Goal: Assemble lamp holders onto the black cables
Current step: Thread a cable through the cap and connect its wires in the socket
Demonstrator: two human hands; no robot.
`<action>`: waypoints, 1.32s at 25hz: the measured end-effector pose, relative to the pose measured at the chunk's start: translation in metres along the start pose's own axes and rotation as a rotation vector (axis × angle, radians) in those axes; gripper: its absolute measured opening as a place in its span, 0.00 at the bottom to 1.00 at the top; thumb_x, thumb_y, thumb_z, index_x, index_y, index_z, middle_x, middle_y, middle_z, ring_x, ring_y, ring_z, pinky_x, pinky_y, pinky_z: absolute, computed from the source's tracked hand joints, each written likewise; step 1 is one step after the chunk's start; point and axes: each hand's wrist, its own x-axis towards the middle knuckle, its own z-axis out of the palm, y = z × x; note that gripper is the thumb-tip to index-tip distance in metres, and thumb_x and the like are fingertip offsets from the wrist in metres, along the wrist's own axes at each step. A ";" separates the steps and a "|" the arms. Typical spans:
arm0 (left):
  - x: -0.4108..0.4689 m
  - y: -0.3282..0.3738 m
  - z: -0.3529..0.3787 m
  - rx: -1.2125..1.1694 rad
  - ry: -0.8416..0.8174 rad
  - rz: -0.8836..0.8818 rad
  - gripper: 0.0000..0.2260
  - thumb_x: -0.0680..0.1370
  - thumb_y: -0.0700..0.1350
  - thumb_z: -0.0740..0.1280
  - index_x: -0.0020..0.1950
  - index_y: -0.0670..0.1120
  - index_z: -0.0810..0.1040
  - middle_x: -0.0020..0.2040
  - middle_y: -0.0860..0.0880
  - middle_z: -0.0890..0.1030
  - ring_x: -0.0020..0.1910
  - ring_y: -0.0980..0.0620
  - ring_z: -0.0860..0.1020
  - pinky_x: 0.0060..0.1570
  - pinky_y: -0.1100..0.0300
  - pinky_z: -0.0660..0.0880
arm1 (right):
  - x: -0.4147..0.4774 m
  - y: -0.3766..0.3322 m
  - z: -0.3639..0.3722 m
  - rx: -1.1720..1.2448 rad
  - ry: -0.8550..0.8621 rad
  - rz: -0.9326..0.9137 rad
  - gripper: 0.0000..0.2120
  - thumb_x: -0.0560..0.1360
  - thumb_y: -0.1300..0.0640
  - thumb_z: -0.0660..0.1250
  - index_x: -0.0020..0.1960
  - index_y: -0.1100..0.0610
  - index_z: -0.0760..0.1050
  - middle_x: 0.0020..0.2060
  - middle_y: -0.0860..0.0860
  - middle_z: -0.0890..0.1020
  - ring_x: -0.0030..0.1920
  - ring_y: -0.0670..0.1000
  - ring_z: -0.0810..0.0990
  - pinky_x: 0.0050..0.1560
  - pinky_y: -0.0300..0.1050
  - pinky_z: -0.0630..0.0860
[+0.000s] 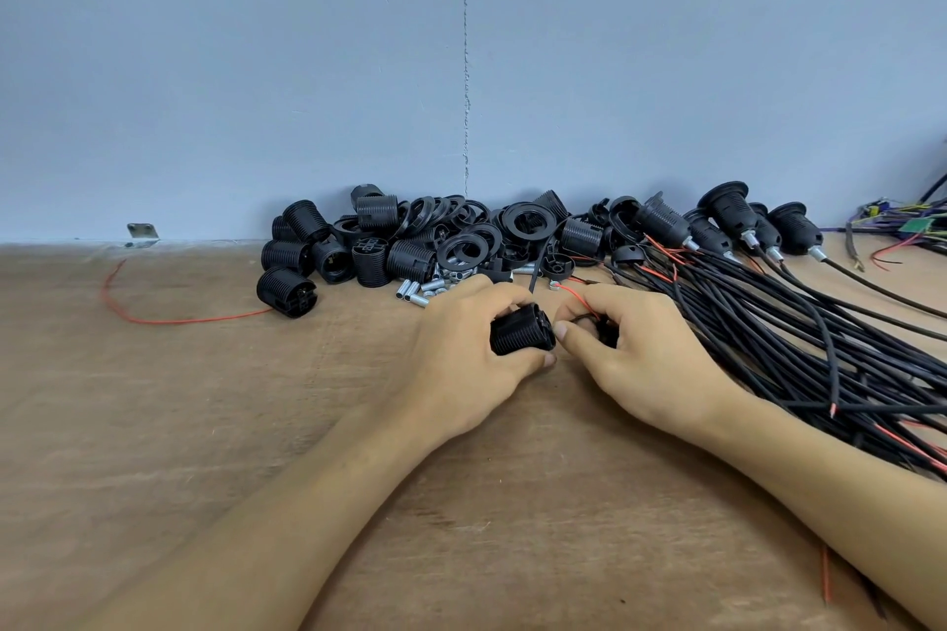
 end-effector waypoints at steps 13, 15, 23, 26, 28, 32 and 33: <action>0.001 -0.003 -0.002 -0.011 -0.013 -0.021 0.18 0.66 0.51 0.82 0.53 0.55 0.82 0.45 0.57 0.78 0.48 0.61 0.75 0.48 0.66 0.72 | 0.001 0.005 -0.003 0.089 0.011 0.073 0.09 0.77 0.57 0.70 0.39 0.49 0.80 0.33 0.51 0.79 0.34 0.43 0.72 0.38 0.36 0.68; 0.001 -0.002 -0.002 -0.009 -0.008 -0.022 0.18 0.65 0.51 0.82 0.53 0.55 0.83 0.45 0.57 0.78 0.48 0.60 0.76 0.48 0.65 0.72 | 0.001 0.004 -0.003 0.086 0.007 0.060 0.09 0.78 0.59 0.70 0.39 0.50 0.80 0.33 0.53 0.79 0.34 0.47 0.71 0.37 0.37 0.67; 0.001 0.001 -0.004 0.015 -0.026 0.000 0.19 0.65 0.50 0.82 0.54 0.53 0.84 0.44 0.56 0.77 0.45 0.58 0.75 0.46 0.66 0.70 | 0.000 0.003 -0.001 0.048 0.016 0.010 0.08 0.77 0.60 0.69 0.40 0.52 0.79 0.32 0.50 0.78 0.36 0.48 0.73 0.37 0.36 0.68; 0.000 0.000 -0.003 0.012 -0.013 -0.007 0.19 0.65 0.50 0.82 0.54 0.53 0.84 0.44 0.56 0.78 0.45 0.58 0.75 0.46 0.67 0.71 | 0.000 0.004 0.000 0.057 0.019 0.020 0.07 0.77 0.59 0.69 0.41 0.52 0.80 0.32 0.50 0.79 0.37 0.49 0.75 0.38 0.36 0.69; 0.000 -0.001 -0.003 -0.003 0.000 -0.024 0.18 0.65 0.51 0.82 0.52 0.55 0.83 0.44 0.56 0.78 0.46 0.59 0.75 0.46 0.66 0.72 | 0.000 0.004 -0.001 0.071 0.024 0.020 0.06 0.77 0.59 0.70 0.42 0.51 0.81 0.33 0.49 0.80 0.36 0.48 0.75 0.39 0.38 0.70; 0.000 -0.002 -0.004 0.001 -0.013 -0.036 0.18 0.65 0.53 0.81 0.52 0.58 0.82 0.44 0.57 0.78 0.47 0.61 0.76 0.46 0.66 0.72 | 0.000 0.005 -0.001 0.039 0.008 -0.008 0.05 0.78 0.58 0.69 0.44 0.52 0.81 0.35 0.49 0.81 0.38 0.48 0.76 0.42 0.42 0.72; 0.000 -0.001 -0.004 0.000 -0.017 -0.035 0.18 0.65 0.53 0.82 0.52 0.57 0.82 0.44 0.57 0.78 0.46 0.60 0.76 0.46 0.66 0.72 | 0.000 0.005 -0.001 0.017 0.009 -0.016 0.06 0.78 0.58 0.68 0.44 0.52 0.80 0.34 0.49 0.80 0.37 0.48 0.75 0.41 0.42 0.71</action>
